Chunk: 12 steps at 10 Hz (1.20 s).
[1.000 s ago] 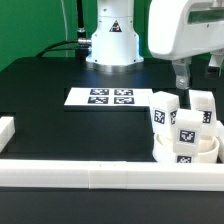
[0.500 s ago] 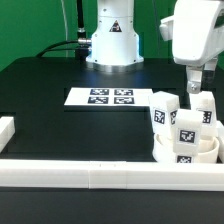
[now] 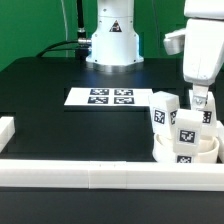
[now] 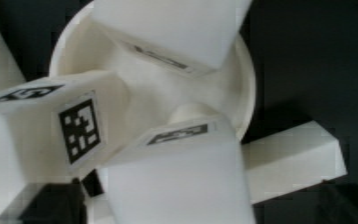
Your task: Assemble stool
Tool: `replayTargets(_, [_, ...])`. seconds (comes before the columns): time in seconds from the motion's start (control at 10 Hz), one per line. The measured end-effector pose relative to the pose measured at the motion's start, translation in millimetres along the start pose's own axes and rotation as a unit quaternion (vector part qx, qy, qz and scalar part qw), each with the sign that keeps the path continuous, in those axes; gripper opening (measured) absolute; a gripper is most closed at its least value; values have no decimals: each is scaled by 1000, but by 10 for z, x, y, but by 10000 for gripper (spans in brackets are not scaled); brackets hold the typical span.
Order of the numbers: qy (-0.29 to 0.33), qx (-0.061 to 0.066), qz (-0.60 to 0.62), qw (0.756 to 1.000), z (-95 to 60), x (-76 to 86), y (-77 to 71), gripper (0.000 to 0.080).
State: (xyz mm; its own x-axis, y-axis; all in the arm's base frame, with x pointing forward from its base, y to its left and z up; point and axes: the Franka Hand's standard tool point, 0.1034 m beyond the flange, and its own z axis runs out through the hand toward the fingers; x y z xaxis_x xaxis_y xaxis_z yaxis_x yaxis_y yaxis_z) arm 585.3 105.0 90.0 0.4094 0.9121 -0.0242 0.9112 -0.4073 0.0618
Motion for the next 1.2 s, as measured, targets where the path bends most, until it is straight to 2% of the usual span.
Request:
replayTargets(0.5, [-1,3,5,1000,28,0,-20,635])
replayTargets(0.6, [-1,3,14,1000,29,-4,-18,457])
replayTargets(0.7, [-1,3,32,999,29,-7,-17,337])
replayTargets(0.9, [0,4,50,999,30,-22,-8,337])
replayTargets(1.2, [-1,7,211,978,43,-110,42,337])
